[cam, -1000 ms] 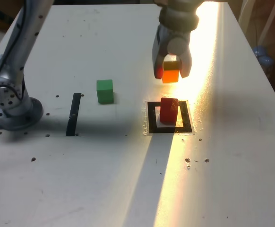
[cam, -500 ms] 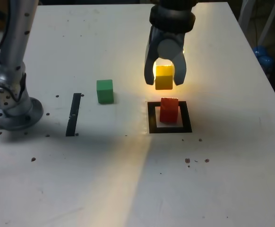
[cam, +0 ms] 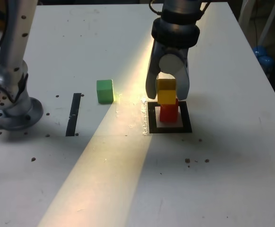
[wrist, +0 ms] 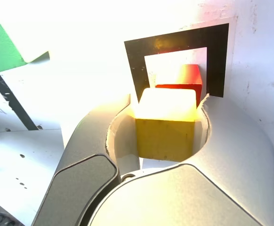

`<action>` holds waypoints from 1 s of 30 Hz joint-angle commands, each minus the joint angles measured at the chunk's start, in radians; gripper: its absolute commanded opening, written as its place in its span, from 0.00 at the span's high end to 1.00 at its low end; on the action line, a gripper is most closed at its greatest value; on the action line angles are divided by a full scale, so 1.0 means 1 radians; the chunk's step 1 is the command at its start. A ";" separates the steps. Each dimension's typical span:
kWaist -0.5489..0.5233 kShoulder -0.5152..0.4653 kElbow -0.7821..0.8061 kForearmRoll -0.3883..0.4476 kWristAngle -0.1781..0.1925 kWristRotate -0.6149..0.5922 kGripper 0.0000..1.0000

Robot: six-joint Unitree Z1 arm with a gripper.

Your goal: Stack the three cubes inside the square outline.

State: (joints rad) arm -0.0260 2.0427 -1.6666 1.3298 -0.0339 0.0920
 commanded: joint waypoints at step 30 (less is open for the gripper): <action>0.010 -0.157 0.129 -0.014 0.045 -0.003 0.01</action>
State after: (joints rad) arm -0.0219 1.9114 -1.5524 1.3099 0.0069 0.0919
